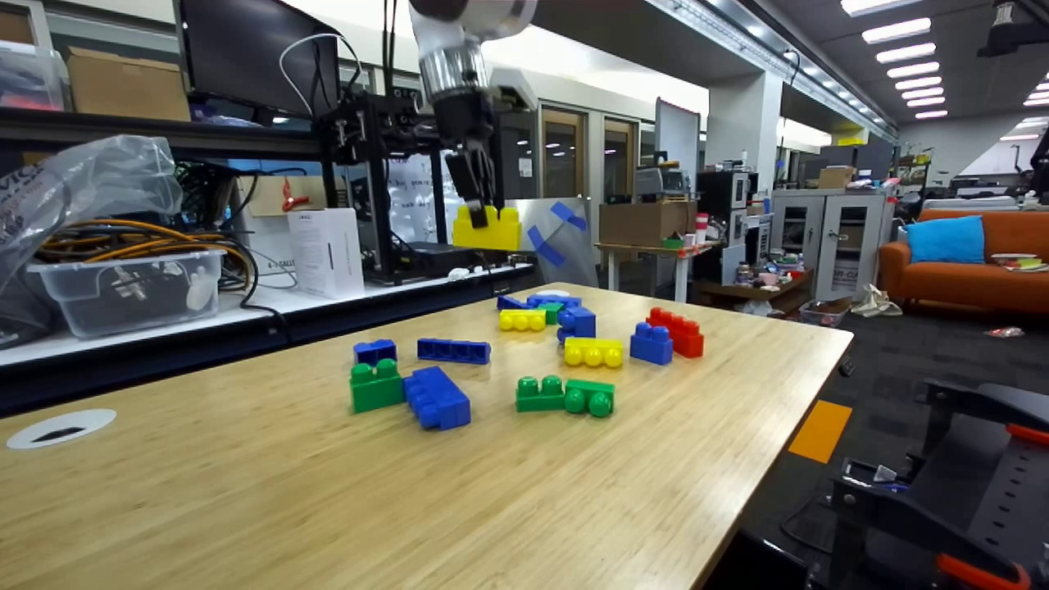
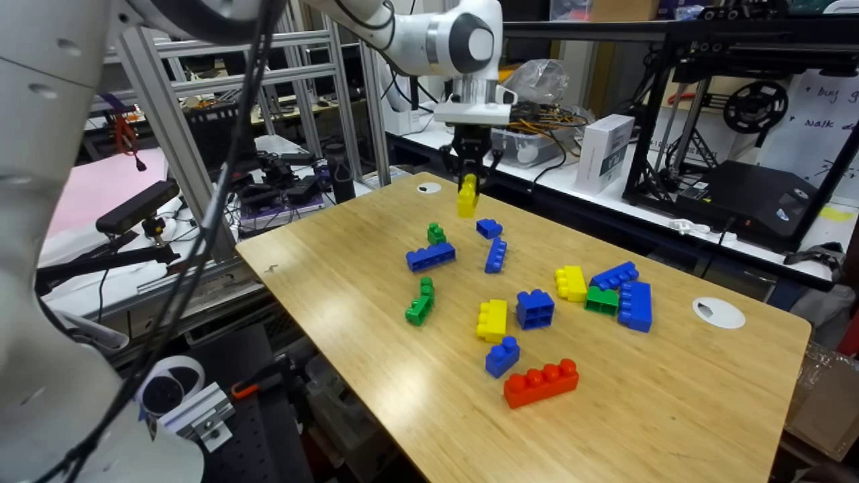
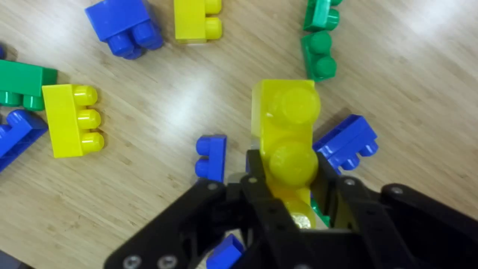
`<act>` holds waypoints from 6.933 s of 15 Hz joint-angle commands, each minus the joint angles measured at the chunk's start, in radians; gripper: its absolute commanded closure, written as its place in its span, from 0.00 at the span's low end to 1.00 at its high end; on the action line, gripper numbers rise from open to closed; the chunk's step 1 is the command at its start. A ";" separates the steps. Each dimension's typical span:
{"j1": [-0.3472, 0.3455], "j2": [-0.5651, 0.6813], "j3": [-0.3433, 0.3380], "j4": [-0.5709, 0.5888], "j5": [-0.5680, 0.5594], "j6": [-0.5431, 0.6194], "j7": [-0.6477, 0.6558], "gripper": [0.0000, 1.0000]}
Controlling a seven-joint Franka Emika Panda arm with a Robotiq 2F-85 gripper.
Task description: Move the yellow block at the center of the table backwards then put a green block on top of it
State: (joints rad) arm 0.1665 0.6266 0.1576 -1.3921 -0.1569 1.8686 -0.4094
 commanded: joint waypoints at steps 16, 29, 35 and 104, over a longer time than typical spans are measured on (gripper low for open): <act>0.030 -0.216 0.049 -0.580 0.085 0.330 0.173 0.90; 0.061 -0.095 0.071 -0.552 0.061 0.343 0.177 0.90; 0.077 -0.037 0.071 -0.524 0.036 0.369 0.169 0.90; -0.109 0.400 -0.094 0.180 0.564 -0.088 0.914 0.00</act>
State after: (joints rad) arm 0.0722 1.0307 0.0479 -1.2041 0.3907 1.7986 0.5331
